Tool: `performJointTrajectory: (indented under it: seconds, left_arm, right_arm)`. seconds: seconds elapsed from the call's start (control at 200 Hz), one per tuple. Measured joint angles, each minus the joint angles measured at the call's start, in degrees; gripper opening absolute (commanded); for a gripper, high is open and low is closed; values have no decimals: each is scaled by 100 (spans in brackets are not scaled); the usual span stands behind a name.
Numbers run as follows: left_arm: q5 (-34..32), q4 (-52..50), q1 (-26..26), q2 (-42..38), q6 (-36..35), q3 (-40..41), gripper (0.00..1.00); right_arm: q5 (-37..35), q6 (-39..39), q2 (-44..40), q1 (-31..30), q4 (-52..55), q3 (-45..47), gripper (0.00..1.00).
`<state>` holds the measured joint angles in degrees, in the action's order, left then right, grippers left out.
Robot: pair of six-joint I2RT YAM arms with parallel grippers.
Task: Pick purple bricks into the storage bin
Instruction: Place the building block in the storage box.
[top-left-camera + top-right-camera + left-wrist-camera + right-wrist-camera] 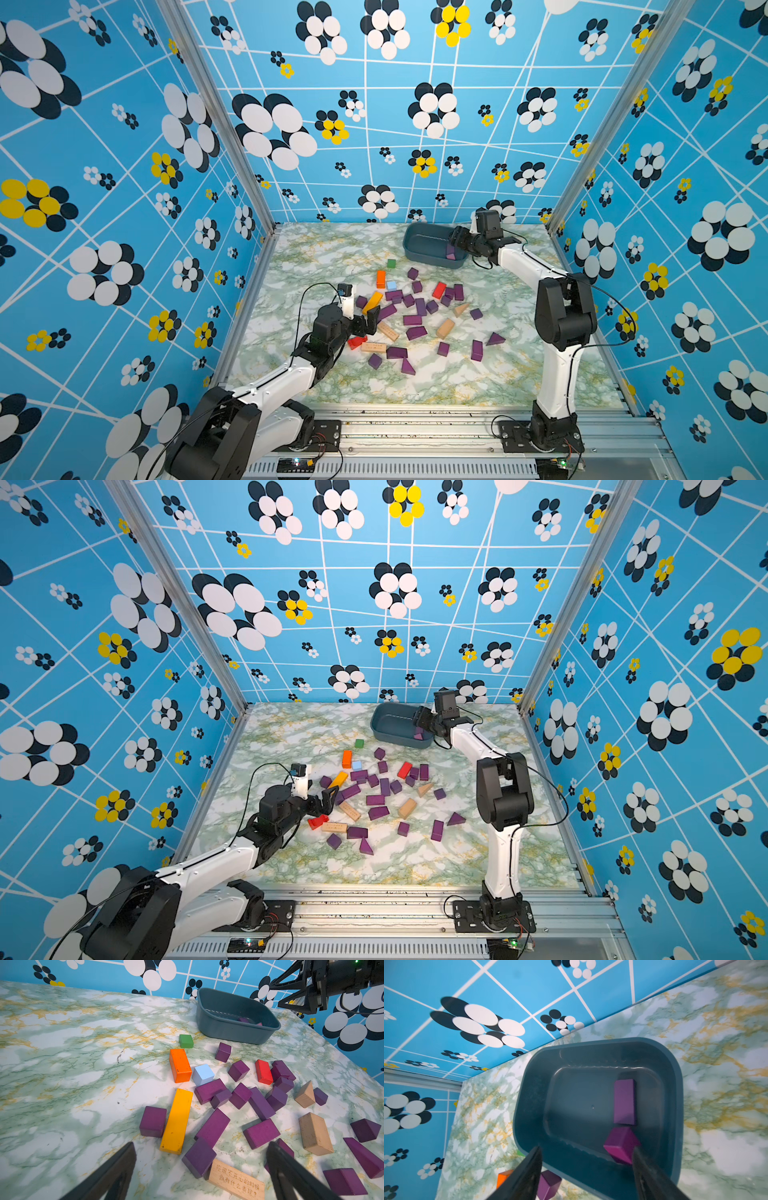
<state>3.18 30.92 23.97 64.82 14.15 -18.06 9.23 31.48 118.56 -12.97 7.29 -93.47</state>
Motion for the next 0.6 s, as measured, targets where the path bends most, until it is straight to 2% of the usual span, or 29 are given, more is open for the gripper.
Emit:
performJointTrajectory:
  seconds: [0.195, 0.405, 0.6]
  left_arm:
    - [-24, -39, 0, -26, -20, 0, 100]
    - [-109, -87, 0, -164, -13, 0, 100]
    - [-107, -48, 0, -48, 26, 0, 99]
  right_arm:
    - [26, -216, -608, 4, -136, 743, 72]
    - [-155, -433, -2111, 4, -118, 2087, 74]
    - [-356, -734, -3342, 4, -157, 3300, 80]
